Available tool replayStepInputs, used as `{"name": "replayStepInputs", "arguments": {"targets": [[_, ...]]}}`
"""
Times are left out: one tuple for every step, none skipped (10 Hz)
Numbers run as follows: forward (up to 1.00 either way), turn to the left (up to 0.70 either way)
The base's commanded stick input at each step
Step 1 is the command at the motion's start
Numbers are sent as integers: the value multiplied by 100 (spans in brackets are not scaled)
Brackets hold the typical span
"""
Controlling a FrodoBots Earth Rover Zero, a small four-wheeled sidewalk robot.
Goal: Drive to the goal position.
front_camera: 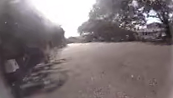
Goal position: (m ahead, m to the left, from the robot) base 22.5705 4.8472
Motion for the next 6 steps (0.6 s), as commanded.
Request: {"name": "replayStepInputs", "arguments": {"targets": [[70,0],[70,0],[70,0],[70,0],[70,0],[70,0]]}}
